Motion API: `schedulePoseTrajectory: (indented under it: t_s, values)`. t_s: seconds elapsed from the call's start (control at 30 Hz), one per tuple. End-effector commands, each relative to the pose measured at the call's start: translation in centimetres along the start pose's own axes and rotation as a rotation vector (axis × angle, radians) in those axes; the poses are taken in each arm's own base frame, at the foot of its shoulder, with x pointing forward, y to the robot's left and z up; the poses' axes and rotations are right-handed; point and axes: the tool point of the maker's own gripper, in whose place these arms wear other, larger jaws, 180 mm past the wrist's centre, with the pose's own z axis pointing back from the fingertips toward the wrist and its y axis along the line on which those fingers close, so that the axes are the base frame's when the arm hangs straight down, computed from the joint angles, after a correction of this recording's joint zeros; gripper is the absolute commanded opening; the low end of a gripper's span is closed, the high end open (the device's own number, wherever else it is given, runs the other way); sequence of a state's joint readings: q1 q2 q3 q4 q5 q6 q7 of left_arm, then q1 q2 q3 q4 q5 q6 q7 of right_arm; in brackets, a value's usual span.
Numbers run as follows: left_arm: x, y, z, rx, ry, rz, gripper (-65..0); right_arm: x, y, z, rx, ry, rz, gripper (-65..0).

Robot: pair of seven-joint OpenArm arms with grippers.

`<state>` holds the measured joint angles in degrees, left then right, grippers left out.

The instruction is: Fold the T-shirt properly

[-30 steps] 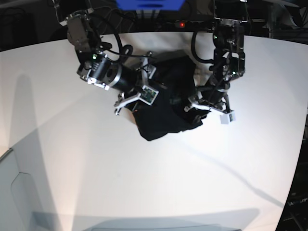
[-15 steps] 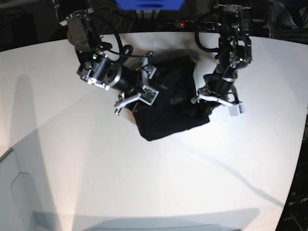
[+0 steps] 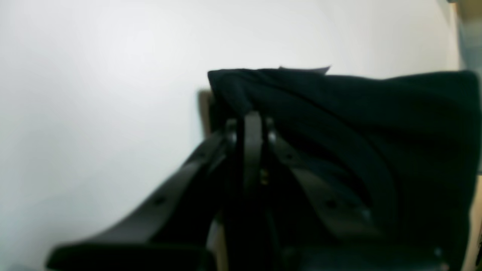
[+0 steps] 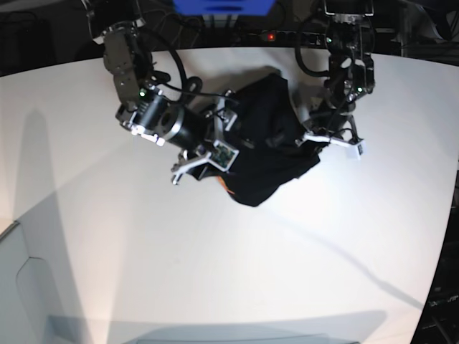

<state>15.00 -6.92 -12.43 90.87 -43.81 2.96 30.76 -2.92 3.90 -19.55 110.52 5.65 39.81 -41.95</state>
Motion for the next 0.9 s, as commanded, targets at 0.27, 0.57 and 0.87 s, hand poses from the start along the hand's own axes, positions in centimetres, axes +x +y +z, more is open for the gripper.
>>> schedulePoseTrajectory:
  t_s: [0.27, 0.57, 0.87]
  values:
    - [-0.7, 0.7, 0.3, 0.014, 0.014, -0.008, -65.0, 4.7, -2.3, -2.3, -0.028, -0.126, -0.062, -55.4]
    - [-1.2, 1.3, 0.6, 0.027, 0.027, -0.013, -65.0, 3.5, -2.5, -7.4, 0.059, -0.086, -0.158, -65.0]
    - [-2.2, 3.2, 0.9, 0.069, 0.061, -0.018, -65.0, -1.7, -3.1, -10.4, 0.102, -0.044, -0.268, -65.0]
